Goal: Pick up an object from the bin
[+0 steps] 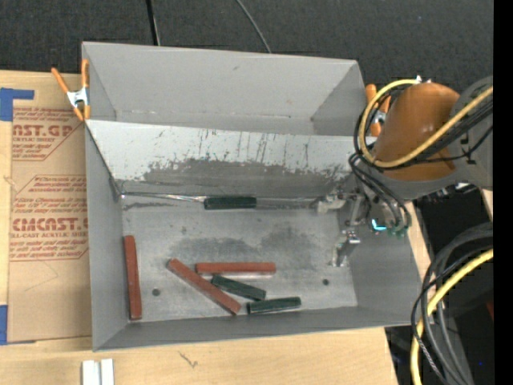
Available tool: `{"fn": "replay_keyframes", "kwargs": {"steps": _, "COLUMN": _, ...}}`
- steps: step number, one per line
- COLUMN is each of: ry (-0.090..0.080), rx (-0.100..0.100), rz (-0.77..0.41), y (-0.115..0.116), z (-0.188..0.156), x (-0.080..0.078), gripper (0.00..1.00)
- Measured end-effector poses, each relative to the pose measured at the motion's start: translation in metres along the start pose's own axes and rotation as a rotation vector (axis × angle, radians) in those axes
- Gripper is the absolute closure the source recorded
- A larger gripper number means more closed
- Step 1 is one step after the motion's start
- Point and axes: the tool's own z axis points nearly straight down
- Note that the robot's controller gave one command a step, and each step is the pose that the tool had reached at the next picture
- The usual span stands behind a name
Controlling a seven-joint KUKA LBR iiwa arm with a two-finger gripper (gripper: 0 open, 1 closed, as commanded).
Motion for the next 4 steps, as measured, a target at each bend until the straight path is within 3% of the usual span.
{"fn": "replay_keyframes", "kwargs": {"steps": 1, "ry": -0.007, "rx": 0.001, "rz": -0.001, "y": 0.0, "z": -0.004, "x": -0.002, "gripper": 0.0}}
{"fn": "replay_keyframes", "kwargs": {"steps": 2, "ry": -0.015, "rx": 0.002, "rz": 0.047, "y": 0.043, "z": 0.04, "x": 0.019, "gripper": 0.0}}
{"fn": "replay_keyframes", "kwargs": {"steps": 3, "ry": -0.018, "rx": 0.0, "rz": 0.047, "y": 0.072, "z": 0.06, "x": 0.053, "gripper": 0.0}}
{"fn": "replay_keyframes", "kwargs": {"steps": 4, "ry": 0.001, "rx": 0.0, "rz": 0.134, "y": 0.119, "z": 0.072, "x": 0.041, "gripper": 1.0}}
